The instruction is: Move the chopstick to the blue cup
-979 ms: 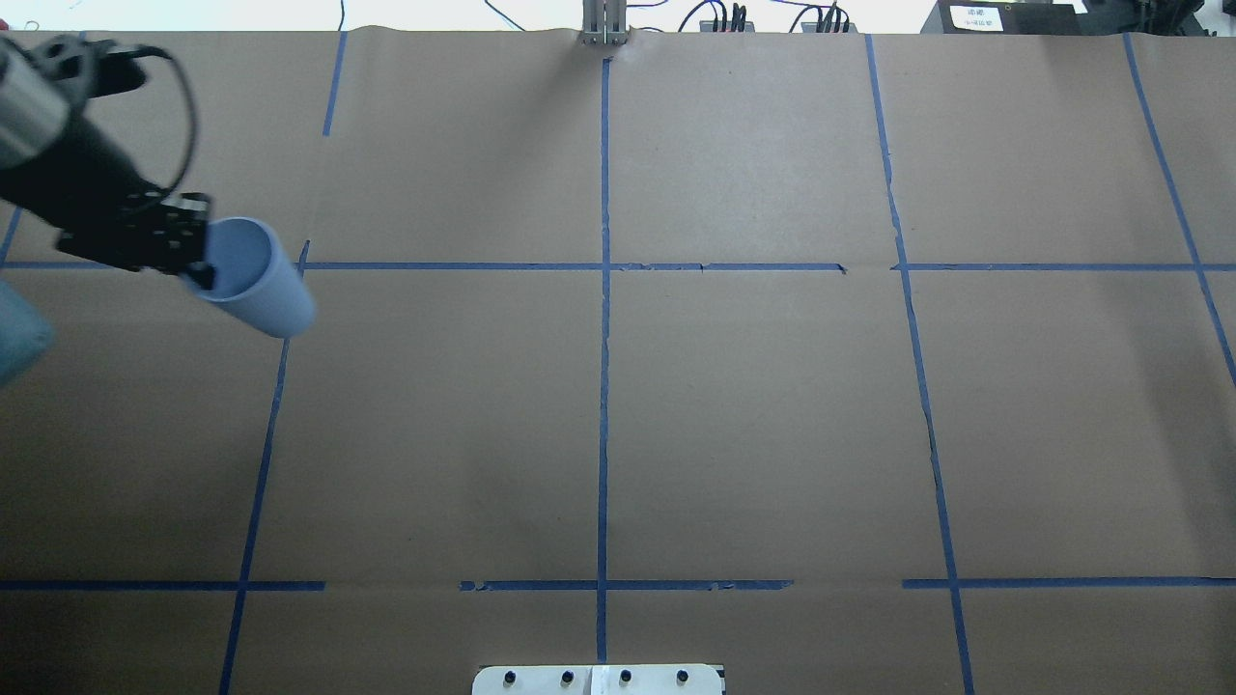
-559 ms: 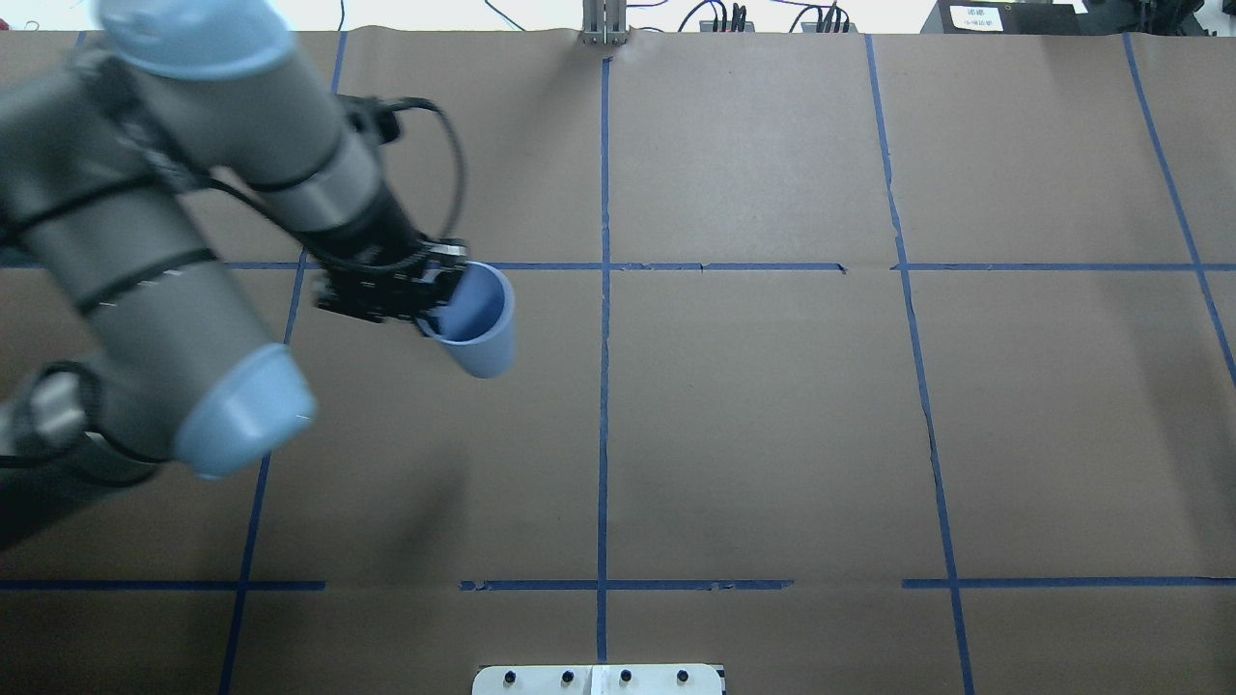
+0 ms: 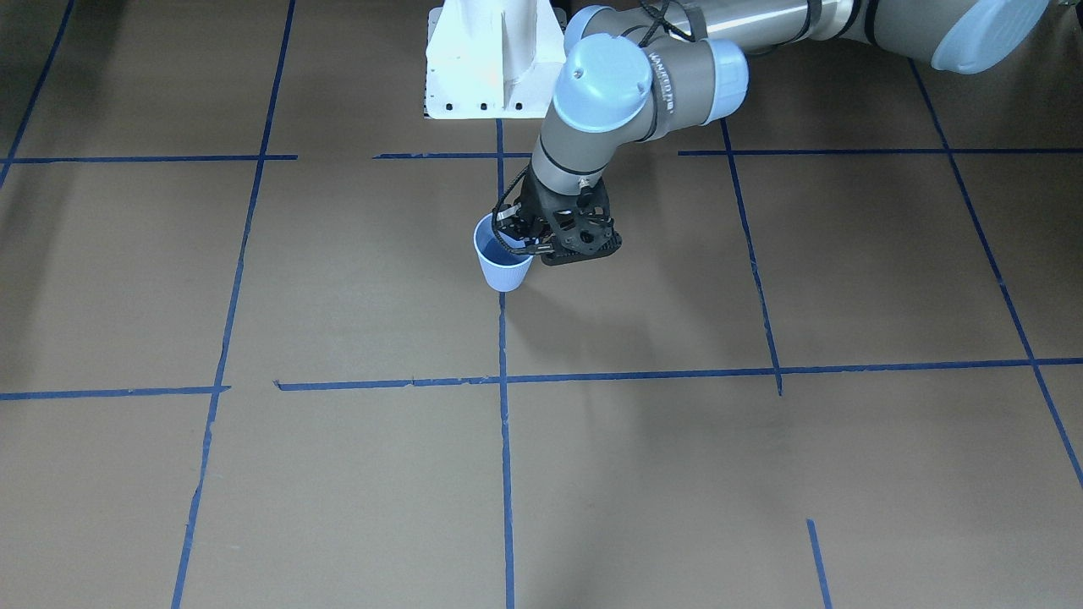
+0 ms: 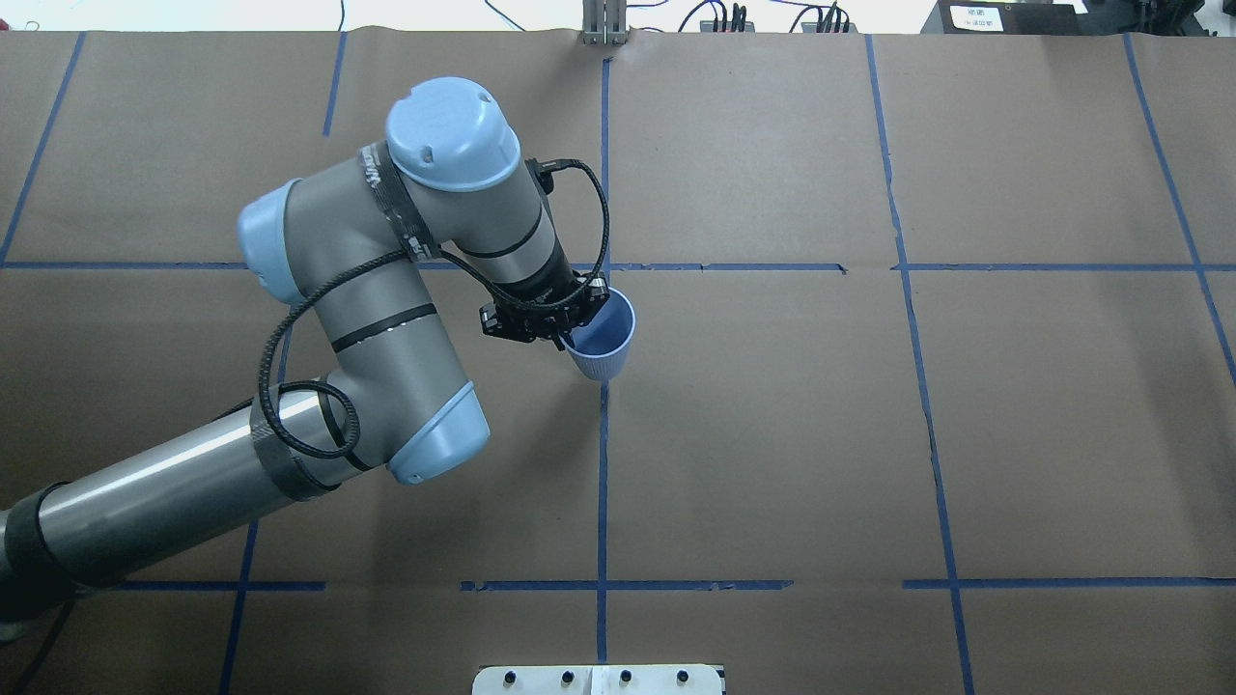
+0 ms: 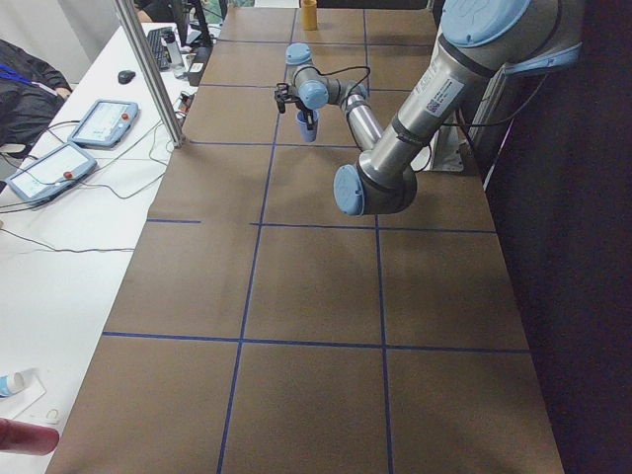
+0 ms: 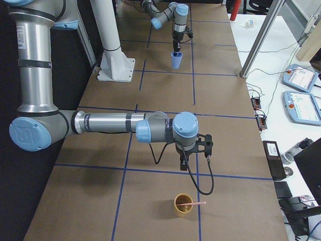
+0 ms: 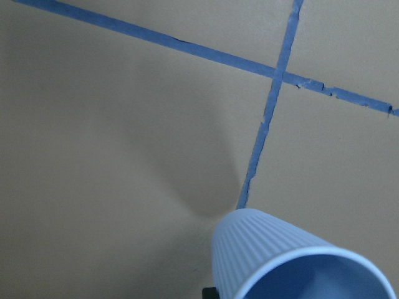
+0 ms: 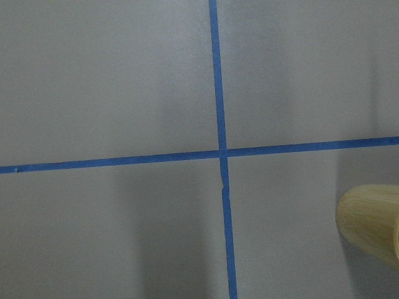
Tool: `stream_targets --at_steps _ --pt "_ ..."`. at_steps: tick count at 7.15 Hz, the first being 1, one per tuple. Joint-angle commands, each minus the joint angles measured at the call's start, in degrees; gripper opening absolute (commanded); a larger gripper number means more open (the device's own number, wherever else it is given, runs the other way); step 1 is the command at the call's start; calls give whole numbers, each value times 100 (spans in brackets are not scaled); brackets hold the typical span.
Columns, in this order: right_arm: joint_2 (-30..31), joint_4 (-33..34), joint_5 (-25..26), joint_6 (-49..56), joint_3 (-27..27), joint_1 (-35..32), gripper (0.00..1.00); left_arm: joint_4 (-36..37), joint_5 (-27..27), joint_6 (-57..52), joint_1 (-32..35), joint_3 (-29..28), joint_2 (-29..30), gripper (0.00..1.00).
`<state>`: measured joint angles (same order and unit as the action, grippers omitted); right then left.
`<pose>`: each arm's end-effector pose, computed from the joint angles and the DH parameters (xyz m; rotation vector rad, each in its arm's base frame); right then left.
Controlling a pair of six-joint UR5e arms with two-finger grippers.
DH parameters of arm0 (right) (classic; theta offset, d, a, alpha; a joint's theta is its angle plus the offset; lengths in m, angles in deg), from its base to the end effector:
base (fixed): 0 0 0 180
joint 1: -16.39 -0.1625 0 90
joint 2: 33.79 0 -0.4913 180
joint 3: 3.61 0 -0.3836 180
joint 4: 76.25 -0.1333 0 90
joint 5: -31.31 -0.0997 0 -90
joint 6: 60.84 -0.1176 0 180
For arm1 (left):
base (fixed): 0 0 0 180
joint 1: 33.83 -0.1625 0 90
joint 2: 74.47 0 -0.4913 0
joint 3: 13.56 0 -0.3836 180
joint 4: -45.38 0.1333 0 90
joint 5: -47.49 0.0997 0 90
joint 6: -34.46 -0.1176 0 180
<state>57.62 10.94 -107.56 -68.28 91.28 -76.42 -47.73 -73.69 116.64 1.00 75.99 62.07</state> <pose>0.0681 -0.4756 0.6963 0.0686 -0.8560 0.1210 0.5857 -0.4958 0.2144 -0.1706 0.9644 -0.1997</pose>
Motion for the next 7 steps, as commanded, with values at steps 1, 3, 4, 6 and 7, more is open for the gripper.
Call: stream_targets --at_steps 1,3,4,6,7 --pt "0 0 0 -3 4 0 100 -50 77 -1 -91 -69 13 6" --pt "0 0 -9 -3 -5 0 100 -50 86 -27 -100 -43 -31 99" --pt "9 0 -17 -3 -5 0 100 -58 86 -36 -91 -8 -32 100" --pt "18 9 -17 6 -14 0 100 20 25 -45 92 193 -32 100" --pt "44 9 -17 6 -14 -18 100 334 -132 -62 320 499 -110 100"
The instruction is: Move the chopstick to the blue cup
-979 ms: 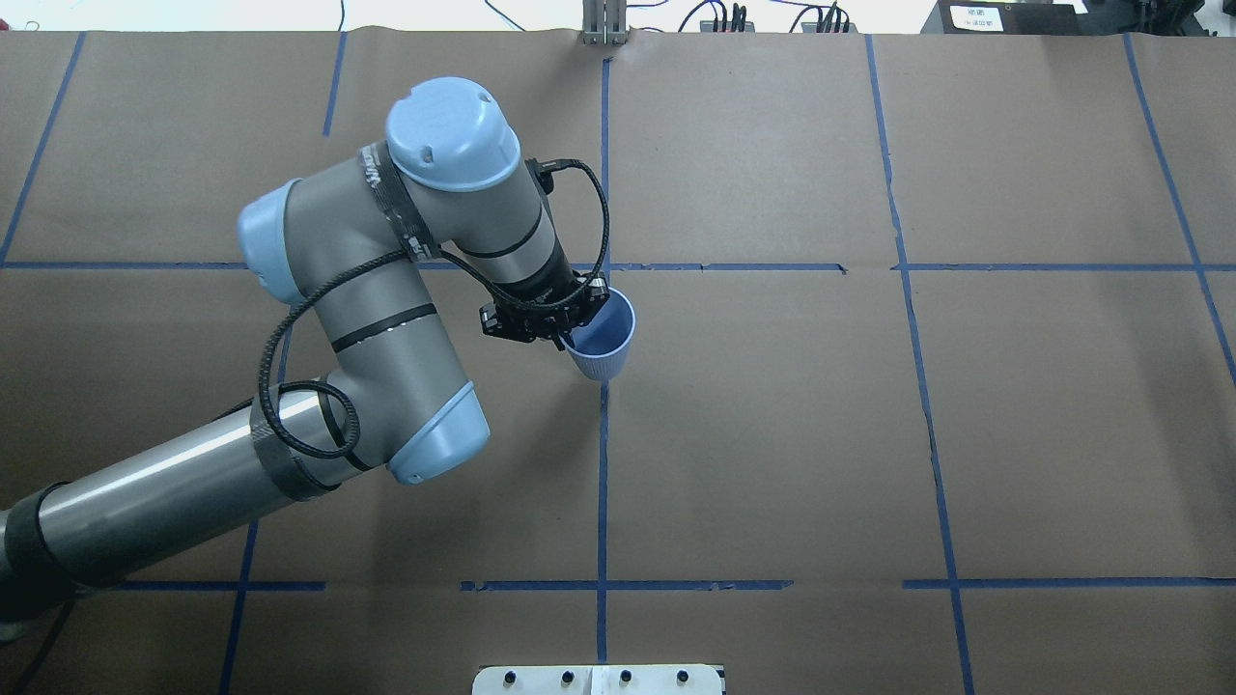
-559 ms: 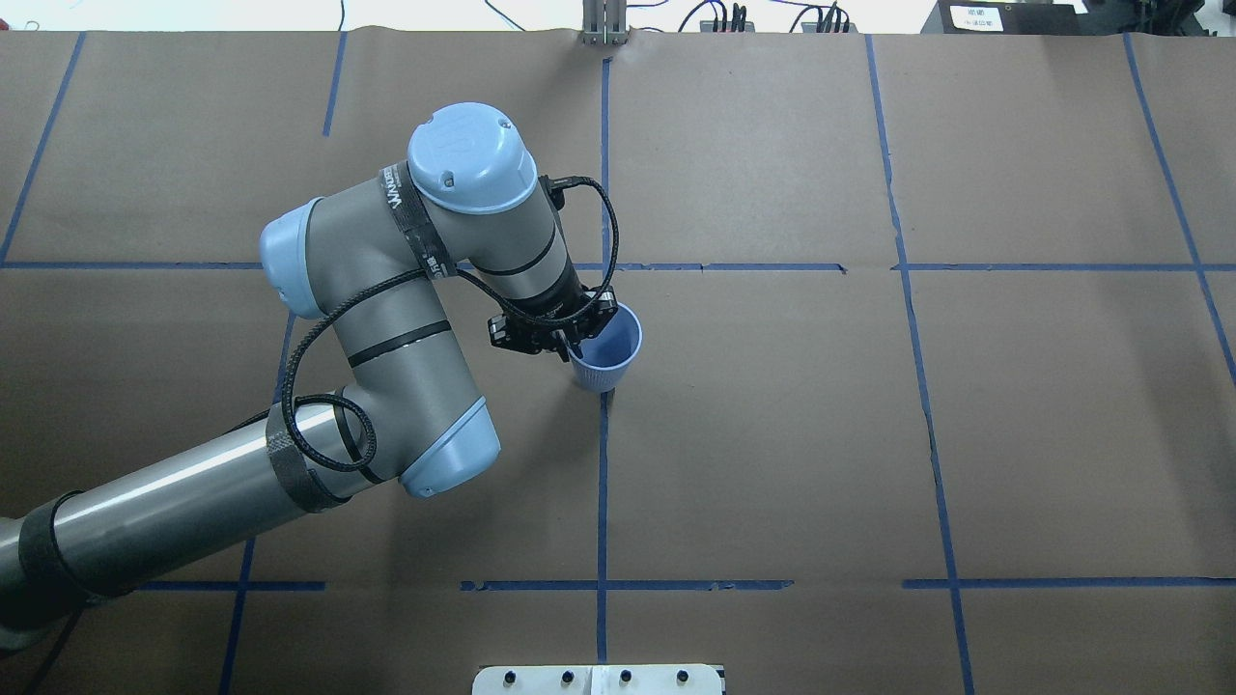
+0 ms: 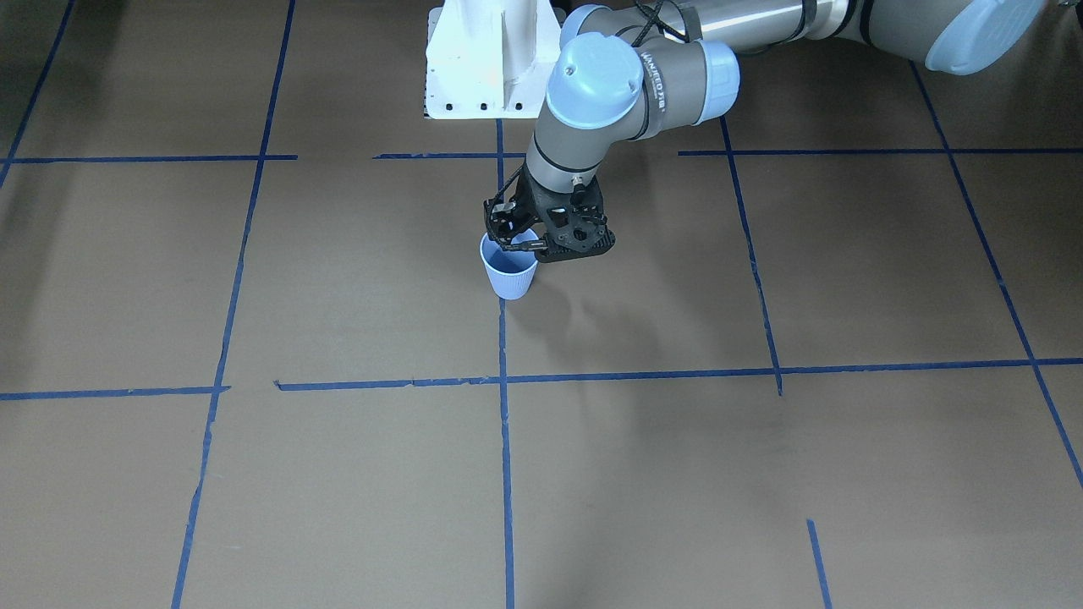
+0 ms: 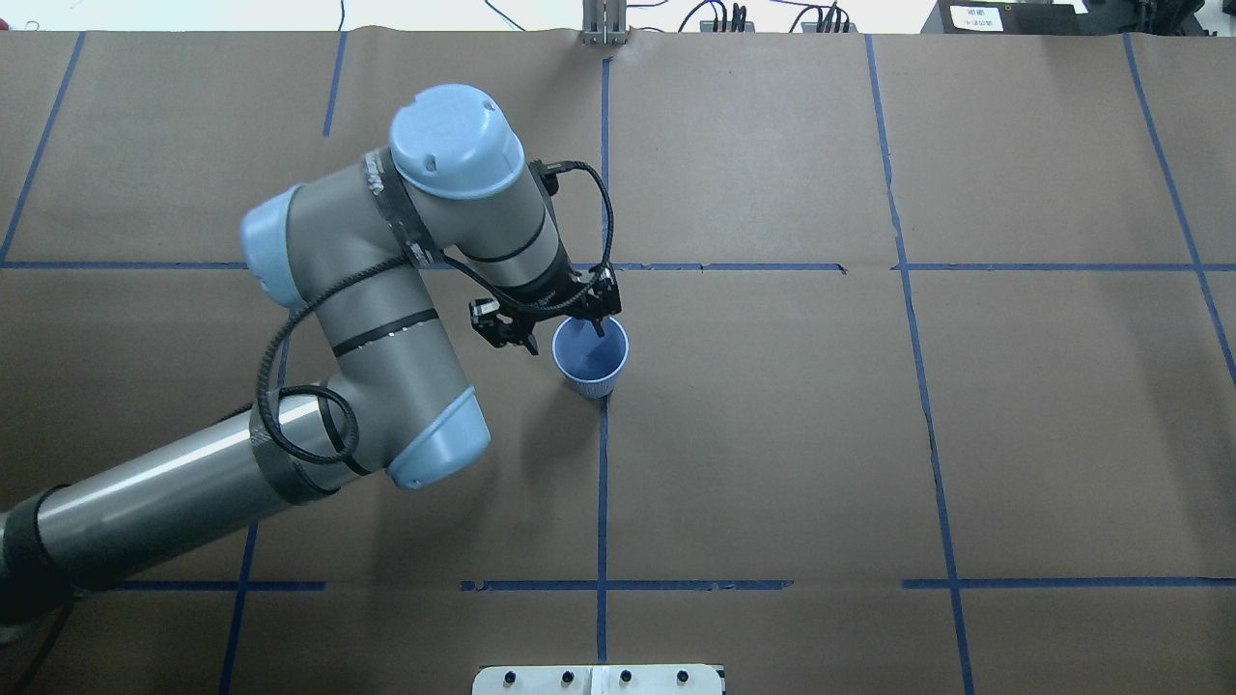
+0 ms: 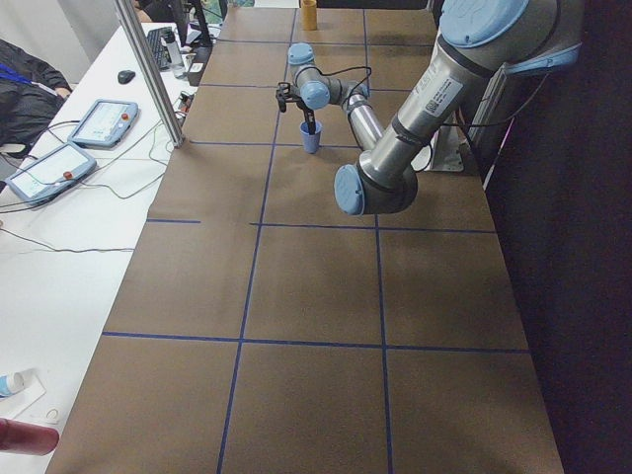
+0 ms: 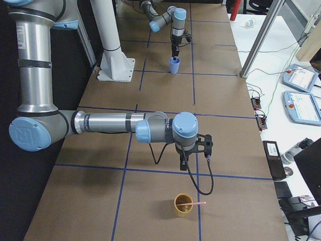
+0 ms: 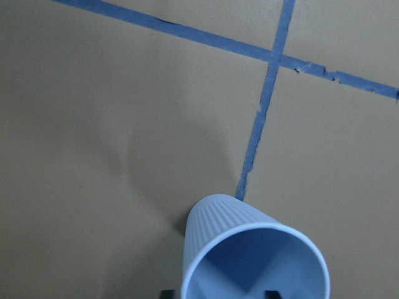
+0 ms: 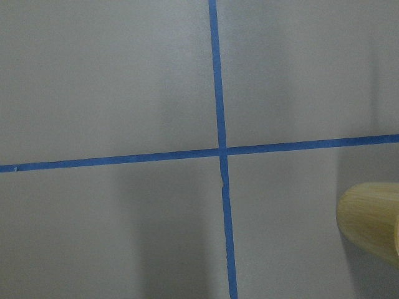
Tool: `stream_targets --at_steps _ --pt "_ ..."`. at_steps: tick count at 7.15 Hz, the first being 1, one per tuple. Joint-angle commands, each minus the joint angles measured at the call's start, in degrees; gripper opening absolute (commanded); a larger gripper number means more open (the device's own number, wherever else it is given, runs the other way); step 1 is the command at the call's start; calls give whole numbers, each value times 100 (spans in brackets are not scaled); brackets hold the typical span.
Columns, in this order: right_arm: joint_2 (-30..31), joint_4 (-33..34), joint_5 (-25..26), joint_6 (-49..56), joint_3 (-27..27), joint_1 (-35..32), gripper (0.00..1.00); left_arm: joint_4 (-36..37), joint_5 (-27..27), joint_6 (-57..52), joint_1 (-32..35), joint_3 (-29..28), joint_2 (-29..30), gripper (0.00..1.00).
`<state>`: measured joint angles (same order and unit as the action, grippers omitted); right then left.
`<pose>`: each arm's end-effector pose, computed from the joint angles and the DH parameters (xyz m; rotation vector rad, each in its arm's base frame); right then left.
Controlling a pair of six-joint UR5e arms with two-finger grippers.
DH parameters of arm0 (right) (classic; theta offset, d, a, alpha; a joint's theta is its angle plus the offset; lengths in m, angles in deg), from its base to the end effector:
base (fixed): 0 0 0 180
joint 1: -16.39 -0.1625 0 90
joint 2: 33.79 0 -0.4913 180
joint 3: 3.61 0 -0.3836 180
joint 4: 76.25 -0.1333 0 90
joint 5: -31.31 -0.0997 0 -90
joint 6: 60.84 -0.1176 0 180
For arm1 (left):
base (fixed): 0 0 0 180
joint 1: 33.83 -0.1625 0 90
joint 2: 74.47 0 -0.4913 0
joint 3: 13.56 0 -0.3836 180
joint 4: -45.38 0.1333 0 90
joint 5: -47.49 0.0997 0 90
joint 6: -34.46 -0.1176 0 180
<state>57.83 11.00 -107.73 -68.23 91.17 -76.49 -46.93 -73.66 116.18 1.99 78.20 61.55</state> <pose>0.0684 -0.4734 0.6989 0.0631 -0.8588 0.1239 0.5677 -0.4991 0.2077 -0.1511 0.9798 -0.2032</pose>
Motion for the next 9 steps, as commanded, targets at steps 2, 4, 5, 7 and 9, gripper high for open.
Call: stream_targets --at_steps 2,4,5,7,9 --pt "345 -6 35 45 -47 -195 100 1603 -443 -601 696 1278 -119 100" --pt "383 -345 175 63 -353 -510 100 2094 -462 -991 935 1843 -485 100" --pt "348 -1184 384 28 -816 -599 100 2111 -409 -1253 1031 2316 -1072 100" --pt "-168 -1877 606 62 -1792 -617 100 2147 -400 -2933 1881 2968 -2128 100" --pt "-320 -1965 772 54 -2033 -626 100 2164 -400 -3890 2401 2997 -2579 100"
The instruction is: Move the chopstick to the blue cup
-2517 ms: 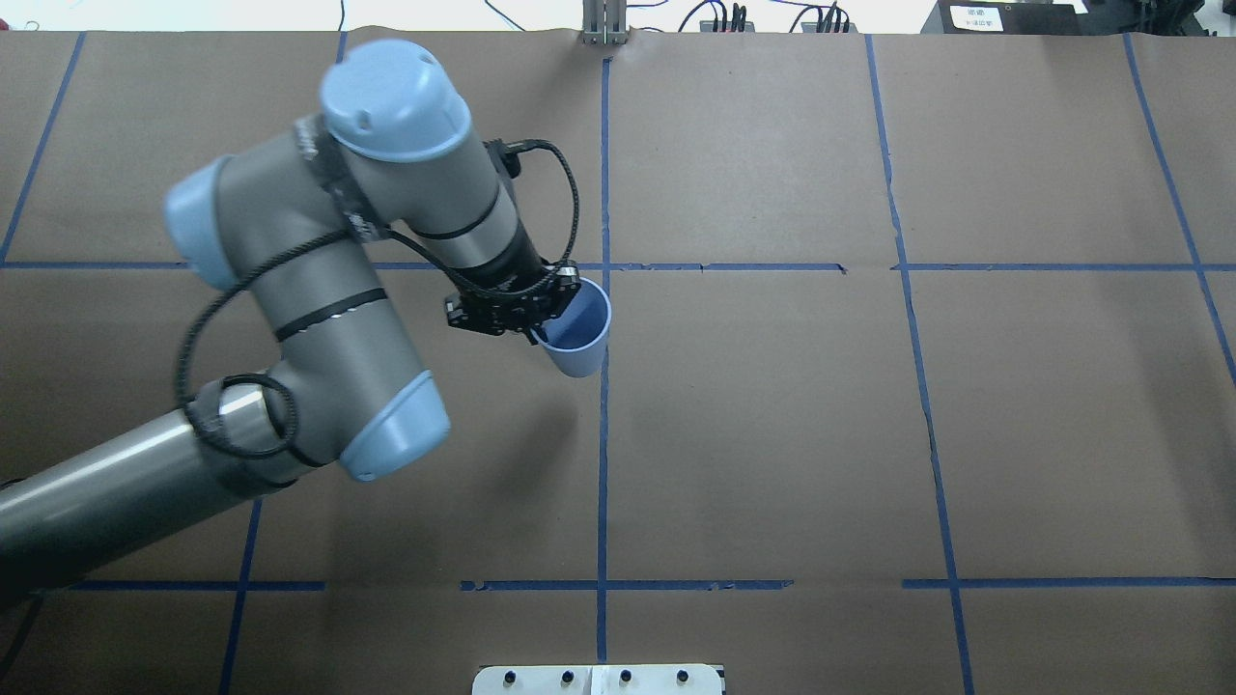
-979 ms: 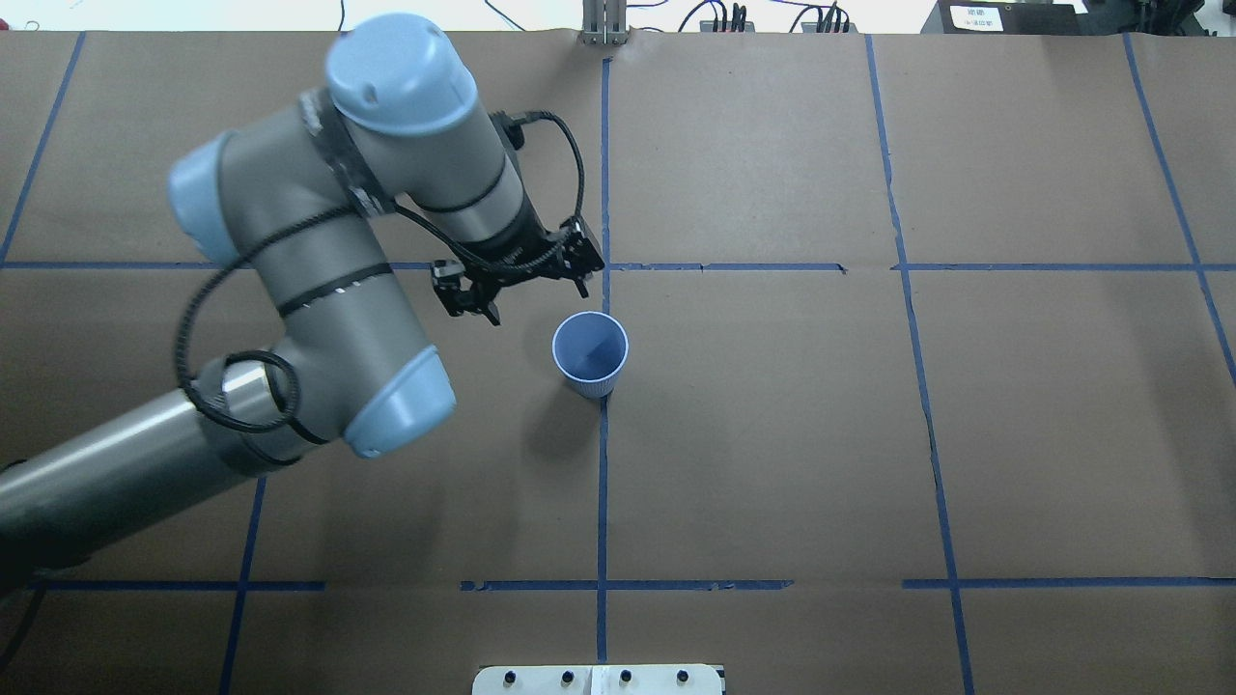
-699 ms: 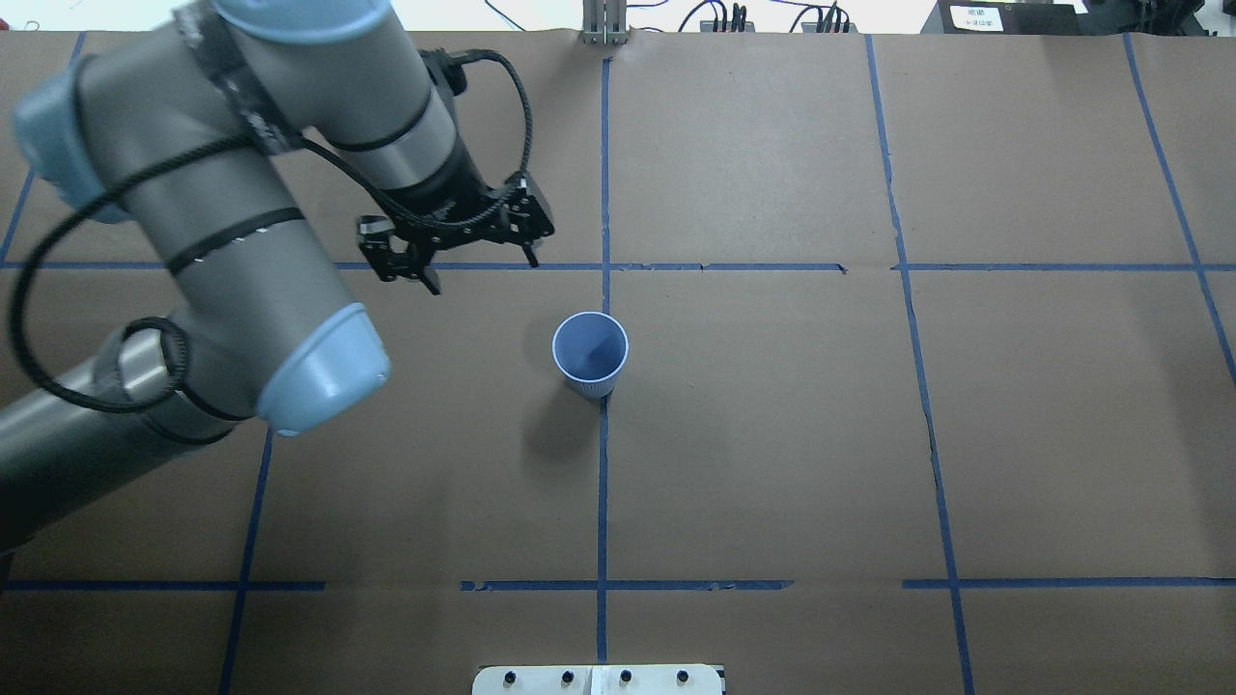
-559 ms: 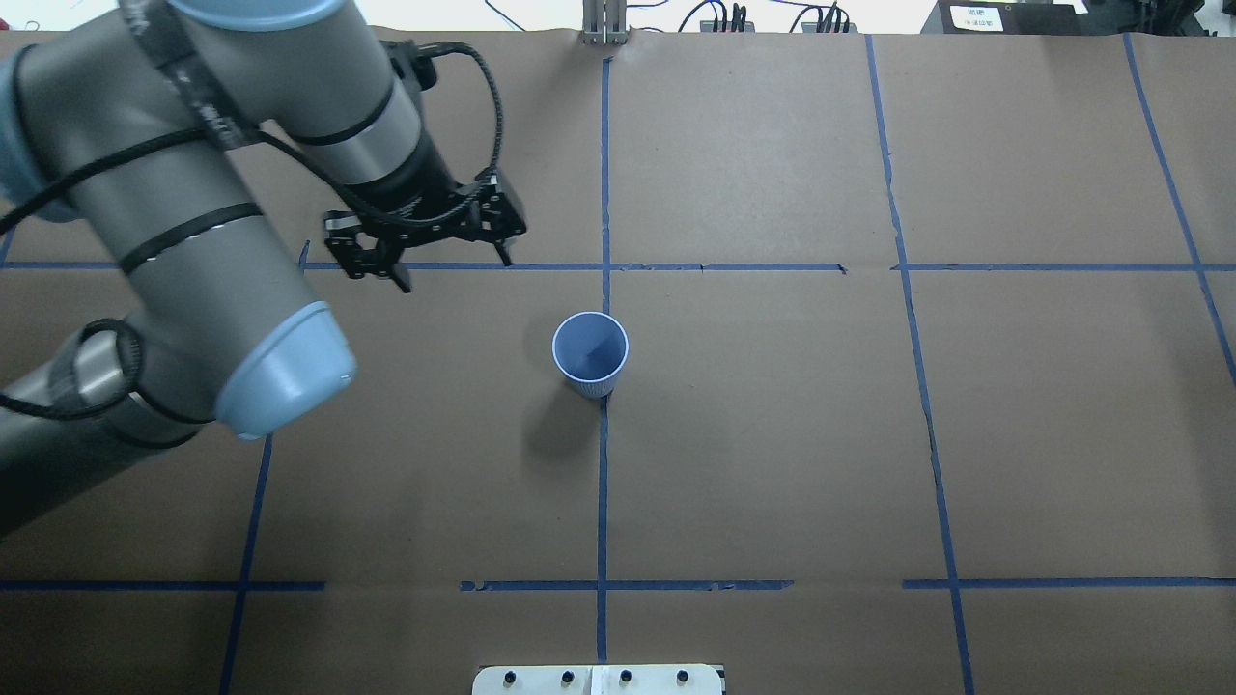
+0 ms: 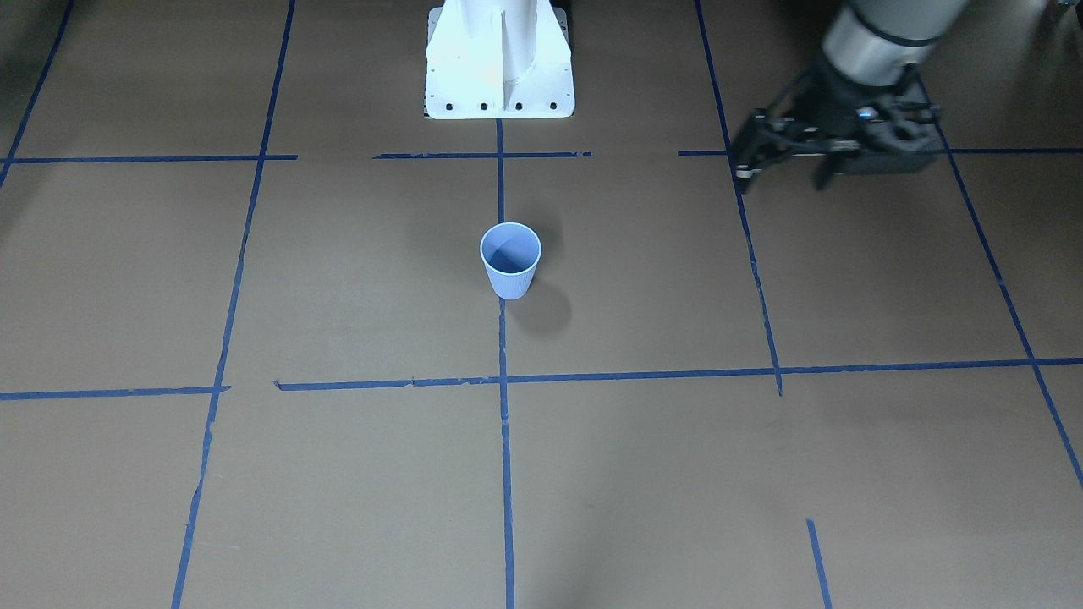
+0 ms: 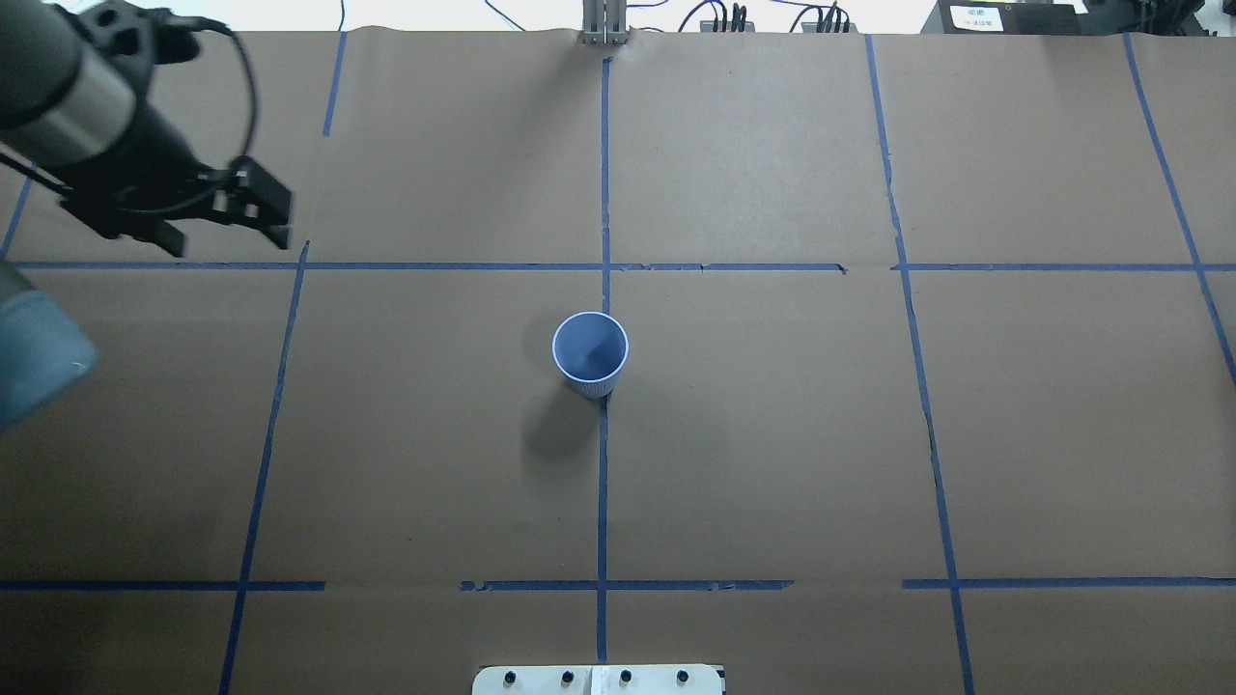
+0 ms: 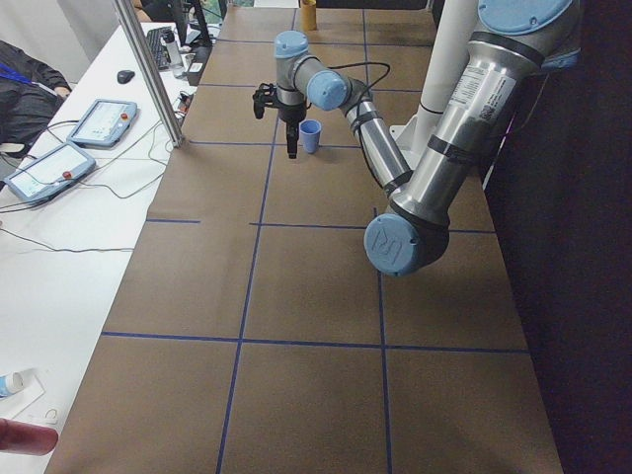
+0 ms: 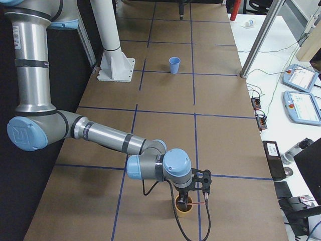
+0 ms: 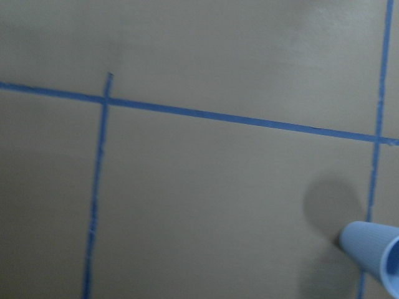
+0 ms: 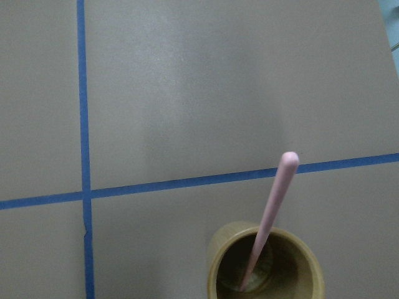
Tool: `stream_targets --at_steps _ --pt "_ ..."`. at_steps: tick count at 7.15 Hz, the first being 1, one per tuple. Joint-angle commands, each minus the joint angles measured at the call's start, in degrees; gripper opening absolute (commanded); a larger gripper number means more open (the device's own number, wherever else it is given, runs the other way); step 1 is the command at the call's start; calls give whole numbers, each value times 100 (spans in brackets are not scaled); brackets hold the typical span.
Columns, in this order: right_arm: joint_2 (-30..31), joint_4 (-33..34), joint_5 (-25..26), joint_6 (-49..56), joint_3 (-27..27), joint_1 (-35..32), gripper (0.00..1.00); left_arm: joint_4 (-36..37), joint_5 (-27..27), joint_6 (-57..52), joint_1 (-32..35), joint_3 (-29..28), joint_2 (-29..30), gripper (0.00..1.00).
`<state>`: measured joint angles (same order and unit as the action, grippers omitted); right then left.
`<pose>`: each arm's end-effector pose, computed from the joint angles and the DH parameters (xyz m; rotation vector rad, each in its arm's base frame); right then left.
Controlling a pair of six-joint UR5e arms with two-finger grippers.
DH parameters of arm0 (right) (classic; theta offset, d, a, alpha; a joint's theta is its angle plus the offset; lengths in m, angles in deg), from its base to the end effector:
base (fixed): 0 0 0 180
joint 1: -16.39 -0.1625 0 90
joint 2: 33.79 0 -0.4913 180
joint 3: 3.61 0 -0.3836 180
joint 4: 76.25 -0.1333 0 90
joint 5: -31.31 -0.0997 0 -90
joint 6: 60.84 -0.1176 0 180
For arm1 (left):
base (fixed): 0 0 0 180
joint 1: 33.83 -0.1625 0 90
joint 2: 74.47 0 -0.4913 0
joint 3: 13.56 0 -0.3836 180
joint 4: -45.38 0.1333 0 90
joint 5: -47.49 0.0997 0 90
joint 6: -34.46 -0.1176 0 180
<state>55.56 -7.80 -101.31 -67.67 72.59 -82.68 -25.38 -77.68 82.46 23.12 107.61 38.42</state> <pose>0.1303 -0.4758 0.8121 0.1545 -0.7410 0.2096 0.2466 -0.4993 0.3265 0.0607 0.8330 -0.0591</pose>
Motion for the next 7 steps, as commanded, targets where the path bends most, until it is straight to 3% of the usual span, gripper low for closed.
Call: stream_targets --at_steps 1,5,7 --pt "-188 -103 244 -29 -306 -7 100 9 2 -520 316 56 -293 100" --pt "-750 -463 333 -38 -1333 2 98 9 2 -520 342 65 -311 100" --pt "-891 -464 385 -46 -1467 11 81 9 2 -520 404 65 -346 100"
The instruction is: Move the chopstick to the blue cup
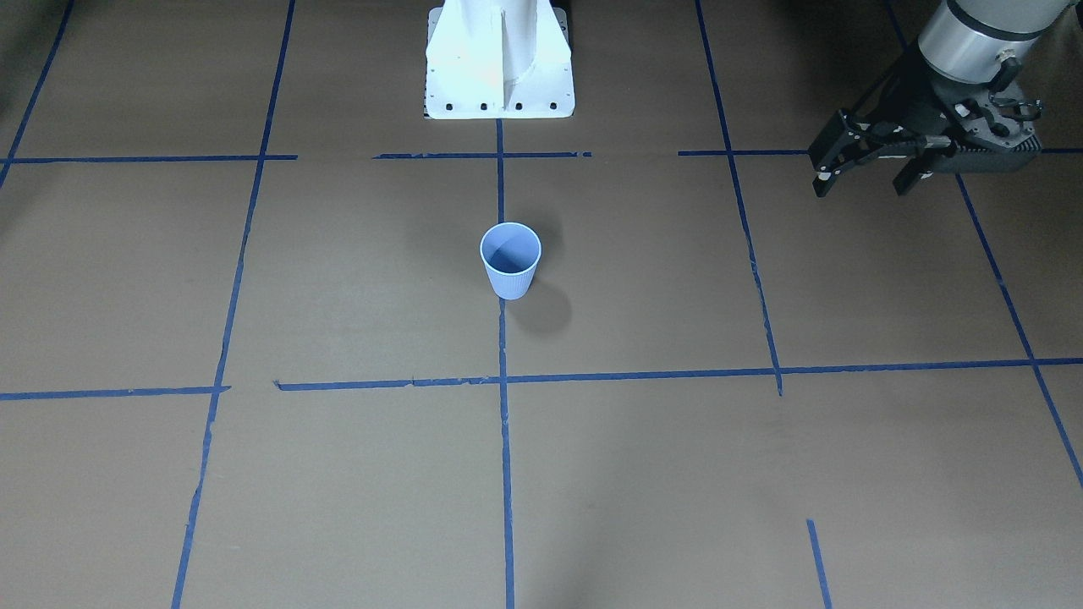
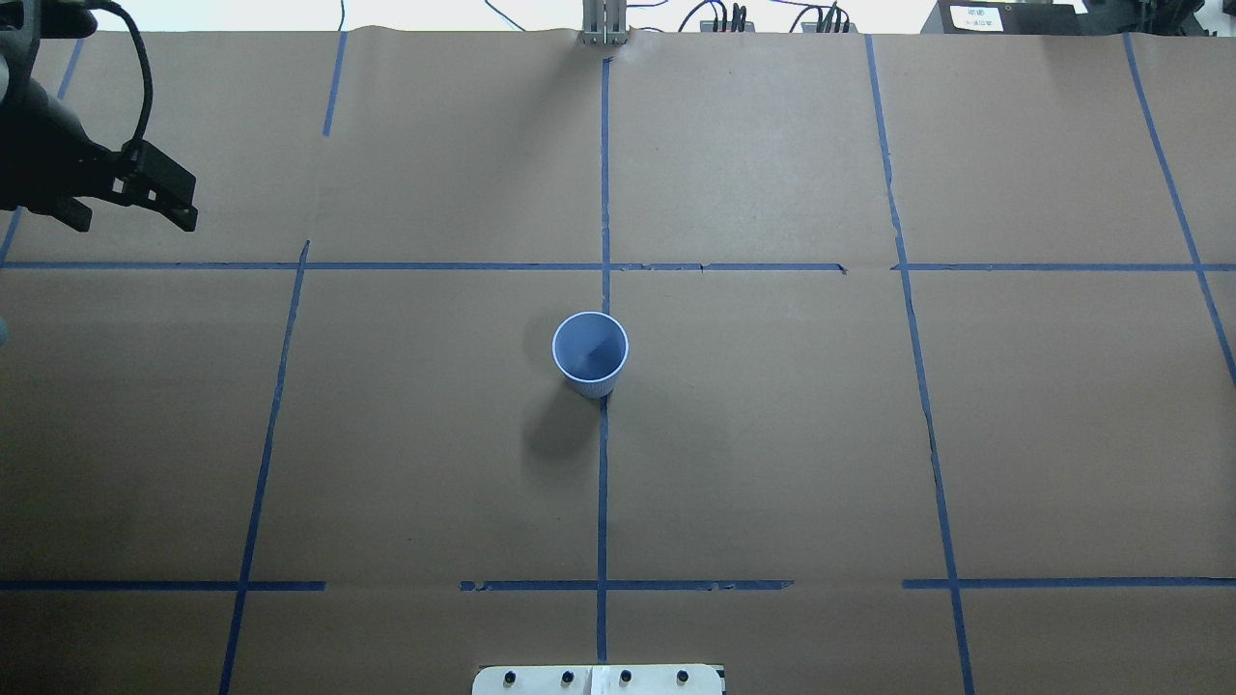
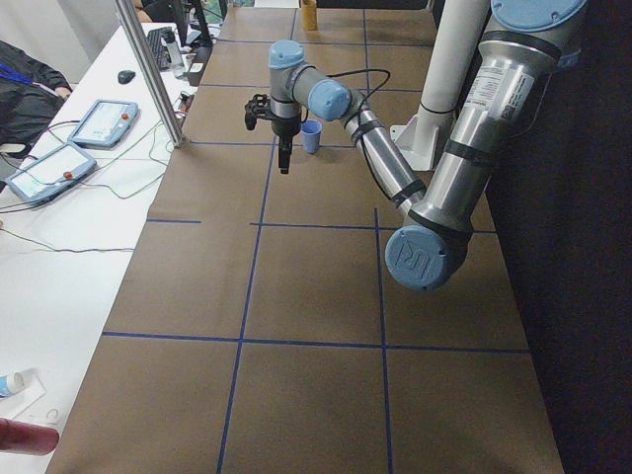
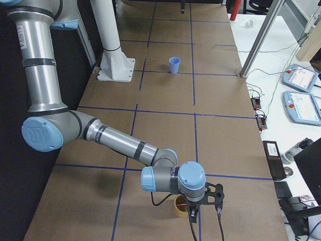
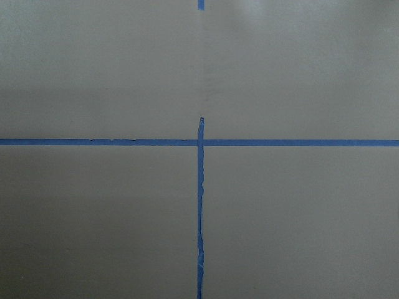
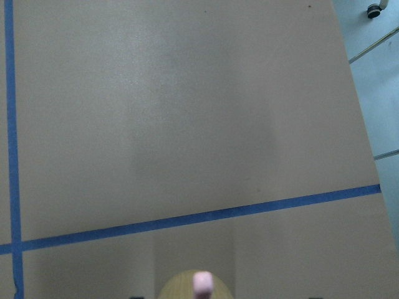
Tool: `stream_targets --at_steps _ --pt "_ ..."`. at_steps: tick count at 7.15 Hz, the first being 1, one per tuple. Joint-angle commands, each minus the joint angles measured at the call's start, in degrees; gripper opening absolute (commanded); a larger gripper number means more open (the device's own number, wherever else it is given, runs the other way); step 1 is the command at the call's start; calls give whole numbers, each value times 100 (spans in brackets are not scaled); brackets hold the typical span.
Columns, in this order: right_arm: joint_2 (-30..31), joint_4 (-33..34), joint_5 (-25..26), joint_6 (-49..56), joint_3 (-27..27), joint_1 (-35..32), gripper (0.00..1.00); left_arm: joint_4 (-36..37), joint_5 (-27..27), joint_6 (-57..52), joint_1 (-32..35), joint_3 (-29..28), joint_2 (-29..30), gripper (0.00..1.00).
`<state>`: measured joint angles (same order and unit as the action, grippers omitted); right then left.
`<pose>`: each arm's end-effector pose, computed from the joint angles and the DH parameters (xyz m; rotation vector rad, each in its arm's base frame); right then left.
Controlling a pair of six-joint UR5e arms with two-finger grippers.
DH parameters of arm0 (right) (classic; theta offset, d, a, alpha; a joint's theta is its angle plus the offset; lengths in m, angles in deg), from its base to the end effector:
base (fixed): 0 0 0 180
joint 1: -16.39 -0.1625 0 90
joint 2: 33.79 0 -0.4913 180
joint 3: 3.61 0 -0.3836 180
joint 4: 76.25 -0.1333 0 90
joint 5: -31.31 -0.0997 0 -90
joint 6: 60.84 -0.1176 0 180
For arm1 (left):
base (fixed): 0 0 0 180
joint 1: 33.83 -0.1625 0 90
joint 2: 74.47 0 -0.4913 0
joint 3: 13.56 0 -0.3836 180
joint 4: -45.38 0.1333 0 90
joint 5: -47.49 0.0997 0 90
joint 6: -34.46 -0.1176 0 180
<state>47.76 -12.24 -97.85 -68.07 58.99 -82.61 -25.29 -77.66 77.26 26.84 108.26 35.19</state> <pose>0.1436 -0.5292 0.8513 0.1289 -0.6822 0.2298 0.2072 -0.5027 0.3534 0.0875 0.8015 -0.0502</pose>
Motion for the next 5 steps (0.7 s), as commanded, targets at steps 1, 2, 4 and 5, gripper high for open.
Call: stream_targets --at_steps 1,2,4,5 --pt "-200 -28 100 2 -212 12 73 -18 0 0 32 9 -85 100" --pt "-227 -28 205 2 -204 73 61 -9 0 0 32 9 -85 100" --pt "-227 -37 215 2 -178 83 31 -18 0 0 59 79 -138 100" --pt "-227 -37 215 11 -152 83 16 -9 0 0 50 80 -147 100"
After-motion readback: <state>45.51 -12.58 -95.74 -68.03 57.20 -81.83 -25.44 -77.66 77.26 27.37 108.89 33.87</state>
